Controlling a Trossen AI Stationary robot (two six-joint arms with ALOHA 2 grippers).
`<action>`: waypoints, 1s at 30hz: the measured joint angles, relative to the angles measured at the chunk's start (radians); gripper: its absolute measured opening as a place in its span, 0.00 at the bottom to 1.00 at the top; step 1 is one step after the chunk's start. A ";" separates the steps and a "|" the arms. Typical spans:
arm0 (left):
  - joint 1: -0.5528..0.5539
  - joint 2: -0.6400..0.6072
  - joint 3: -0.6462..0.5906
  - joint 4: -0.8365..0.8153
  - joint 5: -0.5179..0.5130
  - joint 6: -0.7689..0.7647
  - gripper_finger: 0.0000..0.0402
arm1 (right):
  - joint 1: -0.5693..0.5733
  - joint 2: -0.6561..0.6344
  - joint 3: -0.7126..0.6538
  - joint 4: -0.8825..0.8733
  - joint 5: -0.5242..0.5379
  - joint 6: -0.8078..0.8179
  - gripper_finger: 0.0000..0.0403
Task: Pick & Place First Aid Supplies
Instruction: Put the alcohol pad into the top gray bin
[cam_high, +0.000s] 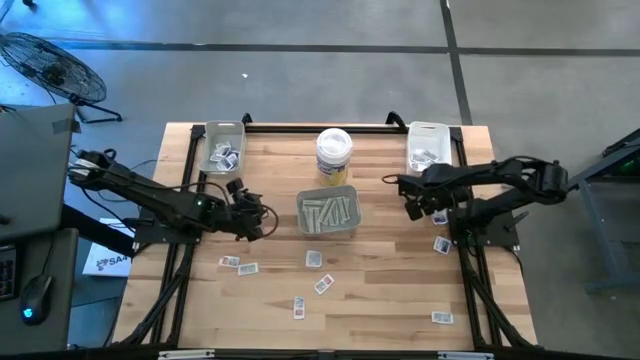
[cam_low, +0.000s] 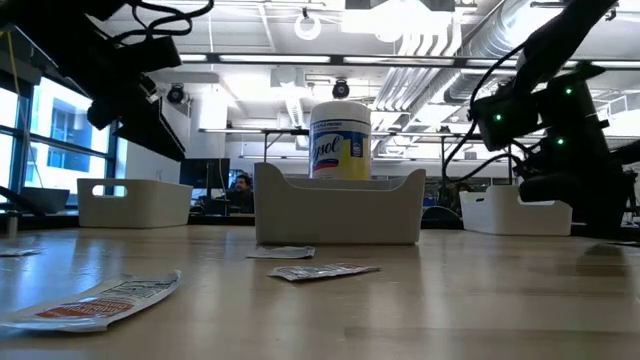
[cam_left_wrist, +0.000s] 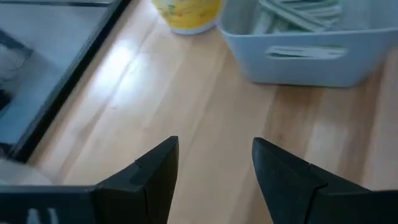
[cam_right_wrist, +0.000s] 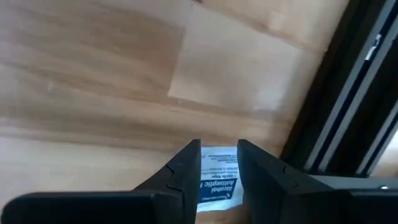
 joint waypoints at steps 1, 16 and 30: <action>0.000 0.002 0.000 0.005 0.016 0.014 0.50 | -0.010 0.000 -0.004 0.007 -0.008 -0.002 0.24; 0.000 0.002 0.000 0.027 -0.034 0.128 0.50 | -0.027 -0.002 -0.006 0.007 -0.124 -0.087 0.24; 0.000 0.002 0.000 0.030 0.018 0.137 0.50 | 0.041 -0.005 -0.037 0.055 -0.132 -0.043 0.24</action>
